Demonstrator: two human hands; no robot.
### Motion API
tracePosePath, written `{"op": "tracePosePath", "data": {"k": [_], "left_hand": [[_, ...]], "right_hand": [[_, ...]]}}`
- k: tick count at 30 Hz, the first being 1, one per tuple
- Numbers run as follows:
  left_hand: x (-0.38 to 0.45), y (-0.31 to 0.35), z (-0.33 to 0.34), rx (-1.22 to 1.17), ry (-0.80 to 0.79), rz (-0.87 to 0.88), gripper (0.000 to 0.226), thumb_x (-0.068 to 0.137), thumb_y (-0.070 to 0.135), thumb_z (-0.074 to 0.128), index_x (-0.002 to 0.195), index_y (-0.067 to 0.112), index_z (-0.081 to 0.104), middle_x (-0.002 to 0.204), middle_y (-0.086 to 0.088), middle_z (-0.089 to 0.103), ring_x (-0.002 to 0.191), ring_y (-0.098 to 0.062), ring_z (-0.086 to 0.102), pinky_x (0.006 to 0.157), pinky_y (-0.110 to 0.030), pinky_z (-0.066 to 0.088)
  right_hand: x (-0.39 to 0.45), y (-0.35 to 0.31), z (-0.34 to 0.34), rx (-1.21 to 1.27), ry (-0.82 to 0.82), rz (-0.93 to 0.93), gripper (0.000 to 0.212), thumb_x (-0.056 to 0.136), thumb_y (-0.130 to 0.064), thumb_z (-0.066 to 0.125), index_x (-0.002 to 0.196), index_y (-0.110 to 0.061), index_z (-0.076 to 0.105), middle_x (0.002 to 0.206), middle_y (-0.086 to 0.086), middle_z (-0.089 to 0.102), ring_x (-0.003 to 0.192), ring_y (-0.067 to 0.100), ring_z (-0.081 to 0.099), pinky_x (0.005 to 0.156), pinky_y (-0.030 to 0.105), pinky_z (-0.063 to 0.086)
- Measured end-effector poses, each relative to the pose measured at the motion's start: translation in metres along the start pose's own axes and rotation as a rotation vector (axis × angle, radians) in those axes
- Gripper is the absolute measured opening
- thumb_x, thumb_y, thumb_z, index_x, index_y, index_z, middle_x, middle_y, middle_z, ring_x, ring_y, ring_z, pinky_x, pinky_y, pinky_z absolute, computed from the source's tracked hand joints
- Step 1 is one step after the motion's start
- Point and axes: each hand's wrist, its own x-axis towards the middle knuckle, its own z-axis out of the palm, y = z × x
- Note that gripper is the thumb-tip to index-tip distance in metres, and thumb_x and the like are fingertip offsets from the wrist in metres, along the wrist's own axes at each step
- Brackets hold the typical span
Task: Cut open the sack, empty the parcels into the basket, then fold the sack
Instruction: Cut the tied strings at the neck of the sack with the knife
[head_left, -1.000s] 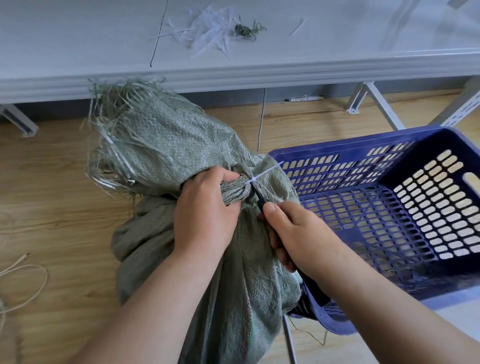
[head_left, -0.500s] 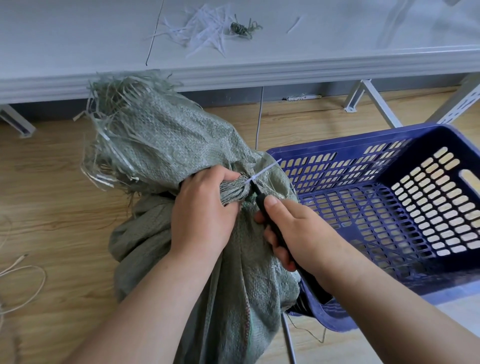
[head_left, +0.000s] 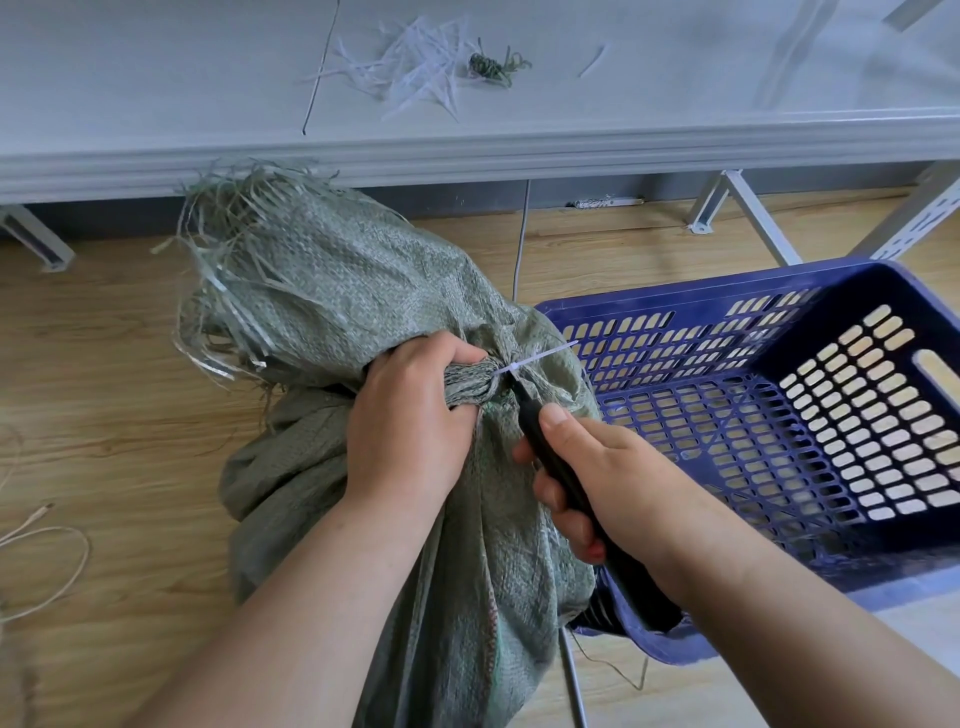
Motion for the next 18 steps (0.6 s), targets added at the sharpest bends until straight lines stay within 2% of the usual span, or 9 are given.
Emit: {"op": "tracePosePath", "data": {"k": [6, 11, 15, 18], "left_hand": [[-0.004, 0.002, 0.001, 0.006, 0.017, 0.053, 0.032, 0.072, 0.01, 0.074, 0.097, 0.027, 0.064, 0.1, 0.012, 0.065, 0.099, -0.016, 0.055, 0.082, -0.023, 0.04], [-0.007, 0.005, 0.004, 0.042, 0.013, 0.102, 0.031, 0.07, 0.007, 0.074, 0.094, 0.024, 0.065, 0.097, 0.009, 0.067, 0.094, -0.019, 0.056, 0.079, -0.027, 0.042], [-0.005, 0.003, 0.002, 0.016, 0.003, 0.066, 0.032, 0.072, 0.007, 0.071, 0.096, 0.026, 0.065, 0.1, 0.011, 0.066, 0.098, -0.017, 0.056, 0.08, -0.024, 0.041], [-0.002, 0.001, 0.002, 0.015, 0.003, 0.045, 0.031, 0.073, 0.008, 0.07, 0.096, 0.028, 0.065, 0.099, 0.013, 0.066, 0.099, -0.016, 0.057, 0.08, -0.028, 0.046]], "right_hand": [[0.0, -0.002, 0.001, -0.01, 0.023, -0.003, 0.045, 0.101, -0.04, 0.036, 0.098, -0.001, 0.058, 0.057, 0.004, 0.044, 0.034, 0.012, 0.034, 0.037, 0.017, 0.027], [0.008, -0.003, 0.001, -0.095, 0.075, -0.036, 0.044, 0.102, -0.039, 0.035, 0.093, -0.003, 0.058, 0.055, 0.003, 0.044, 0.033, 0.012, 0.035, 0.036, 0.018, 0.027], [0.008, -0.002, 0.0, -0.125, 0.076, -0.057, 0.044, 0.102, -0.039, 0.036, 0.094, -0.002, 0.059, 0.056, 0.003, 0.043, 0.033, 0.011, 0.033, 0.034, 0.017, 0.026], [0.006, -0.002, -0.002, -0.116, 0.065, -0.056, 0.045, 0.102, -0.039, 0.036, 0.095, -0.001, 0.059, 0.056, 0.004, 0.044, 0.033, 0.011, 0.034, 0.034, 0.017, 0.026]]}}
